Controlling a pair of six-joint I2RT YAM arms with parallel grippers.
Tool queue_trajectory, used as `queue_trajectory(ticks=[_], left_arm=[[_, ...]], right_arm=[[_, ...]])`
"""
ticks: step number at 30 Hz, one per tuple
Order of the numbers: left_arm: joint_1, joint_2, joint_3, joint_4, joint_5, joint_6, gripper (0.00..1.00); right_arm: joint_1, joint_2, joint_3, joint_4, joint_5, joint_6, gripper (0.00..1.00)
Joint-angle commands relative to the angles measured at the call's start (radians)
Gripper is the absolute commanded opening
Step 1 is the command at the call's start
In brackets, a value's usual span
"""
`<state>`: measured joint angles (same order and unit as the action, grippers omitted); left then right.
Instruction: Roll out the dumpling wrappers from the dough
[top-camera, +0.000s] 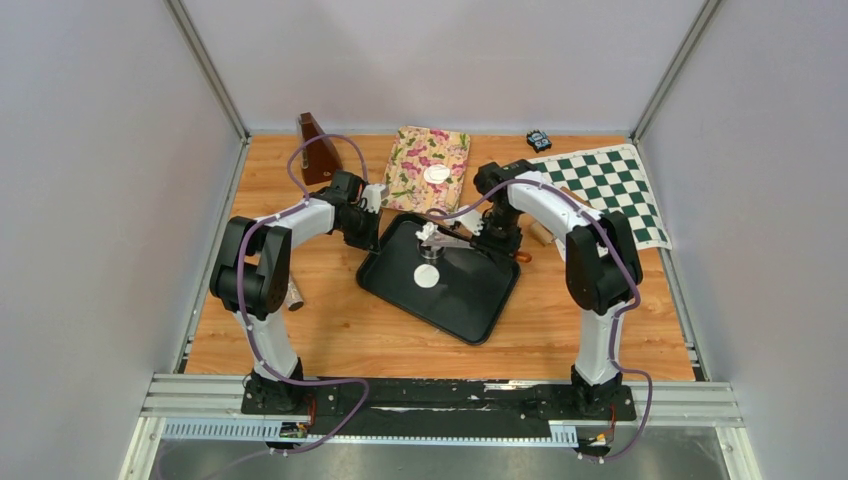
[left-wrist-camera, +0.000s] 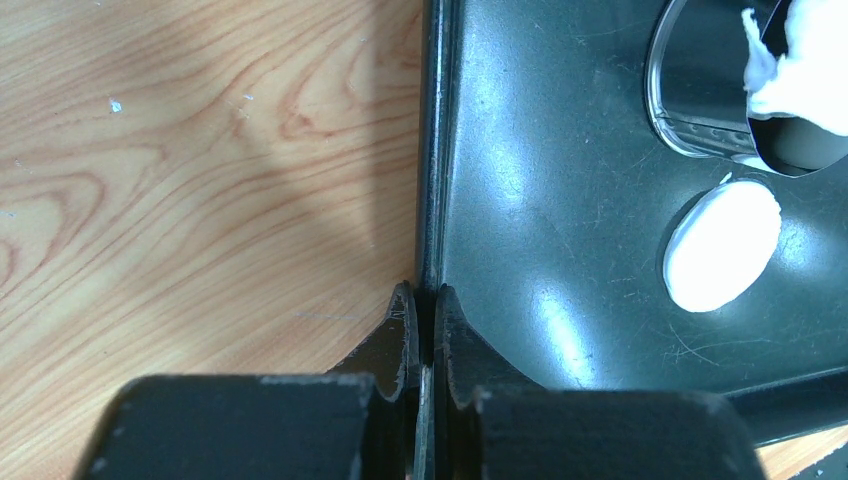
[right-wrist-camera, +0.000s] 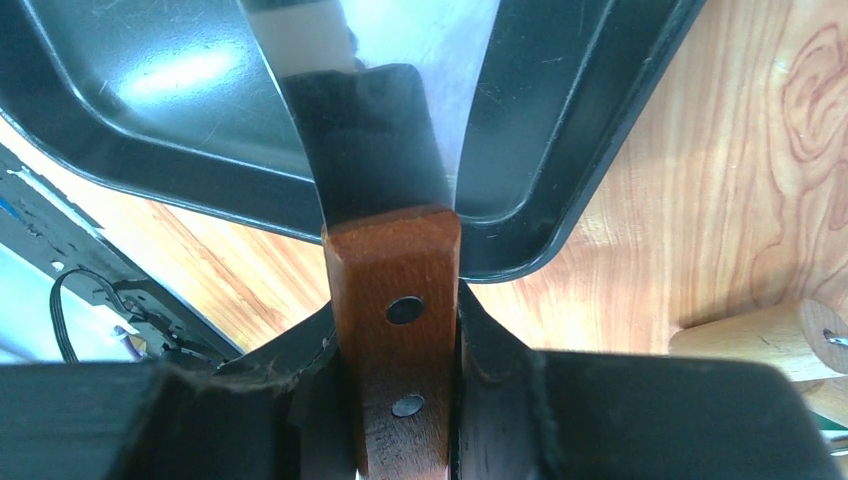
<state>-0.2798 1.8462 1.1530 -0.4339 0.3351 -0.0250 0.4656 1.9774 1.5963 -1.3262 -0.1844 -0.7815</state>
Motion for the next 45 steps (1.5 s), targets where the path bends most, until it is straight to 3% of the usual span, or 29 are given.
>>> queue_trajectory(ticks=[1,10,25,37,45], left_arm=[[0.004,0.019,0.003,0.004,-0.060,-0.012,0.00],[0.004,0.017,0.003,0.003,-0.062,-0.012,0.00],[0.004,0.020,0.005,0.002,-0.066,-0.014,0.00],[0.004,0.021,0.007,0.000,-0.073,-0.014,0.00],[0.004,0.010,0.008,0.000,-0.068,-0.014,0.00]], right_arm=[[-0.015,-0.009,0.041,-0.054,-0.078,-0.046,0.00],[-0.016,0.046,0.128,-0.054,-0.188,-0.030,0.00],[-0.028,0.031,0.039,-0.065,-0.090,-0.042,0.00],[-0.002,0.127,0.209,-0.111,-0.123,-0.006,0.00],[-0.051,-0.069,-0.005,-0.067,-0.024,-0.024,0.00]])
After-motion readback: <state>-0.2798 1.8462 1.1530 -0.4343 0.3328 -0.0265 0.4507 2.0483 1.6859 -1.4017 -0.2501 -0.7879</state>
